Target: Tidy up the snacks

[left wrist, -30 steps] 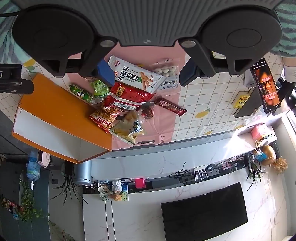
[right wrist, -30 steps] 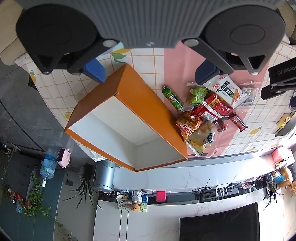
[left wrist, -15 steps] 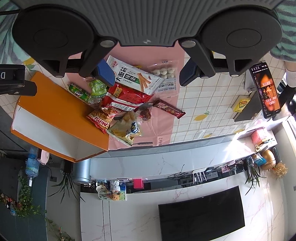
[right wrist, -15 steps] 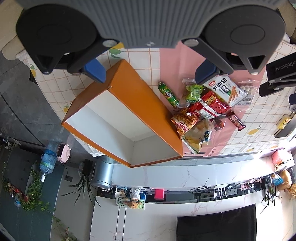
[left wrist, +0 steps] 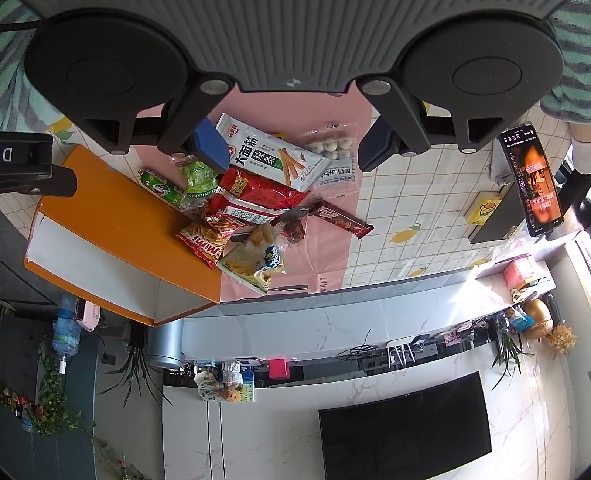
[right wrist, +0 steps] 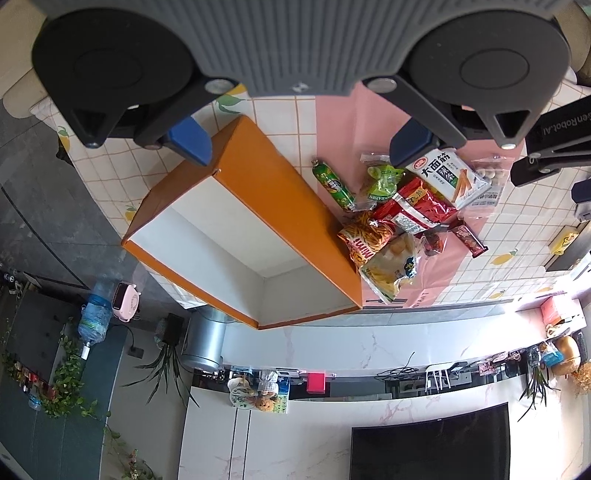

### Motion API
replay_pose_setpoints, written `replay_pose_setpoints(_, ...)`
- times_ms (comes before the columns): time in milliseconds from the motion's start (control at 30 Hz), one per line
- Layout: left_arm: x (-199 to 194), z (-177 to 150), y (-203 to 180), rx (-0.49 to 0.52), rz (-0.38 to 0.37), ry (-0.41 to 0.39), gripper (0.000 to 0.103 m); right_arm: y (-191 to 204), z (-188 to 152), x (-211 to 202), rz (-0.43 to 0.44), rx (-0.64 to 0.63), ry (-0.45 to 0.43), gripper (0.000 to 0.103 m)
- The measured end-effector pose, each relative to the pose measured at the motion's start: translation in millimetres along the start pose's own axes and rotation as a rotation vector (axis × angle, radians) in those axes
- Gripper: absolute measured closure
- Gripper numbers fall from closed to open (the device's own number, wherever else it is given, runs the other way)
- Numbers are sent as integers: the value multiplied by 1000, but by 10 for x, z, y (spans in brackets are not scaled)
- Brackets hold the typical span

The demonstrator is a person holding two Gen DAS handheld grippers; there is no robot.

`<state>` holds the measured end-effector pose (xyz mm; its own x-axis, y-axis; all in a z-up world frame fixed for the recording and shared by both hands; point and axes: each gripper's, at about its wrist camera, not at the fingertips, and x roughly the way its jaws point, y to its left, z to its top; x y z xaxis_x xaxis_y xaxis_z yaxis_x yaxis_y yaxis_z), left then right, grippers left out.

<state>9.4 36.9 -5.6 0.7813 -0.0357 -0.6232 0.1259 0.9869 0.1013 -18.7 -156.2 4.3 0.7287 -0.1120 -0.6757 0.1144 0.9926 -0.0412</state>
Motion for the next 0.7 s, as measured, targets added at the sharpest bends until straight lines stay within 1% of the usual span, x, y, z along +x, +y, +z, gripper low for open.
replay_pose_setpoints(267,-14,22,-80,4,-14,5,10,-75,1,0,-8,21,-2,4)
replay_pose_setpoints(567,-19,22,-79,-9,-22,9,10,-59,0,-2,-11,18,-2,4)
replay_pose_setpoints(700,-10,28,-28,-27,-19,14,10,-41,-4,-8,4,17,-7,4)
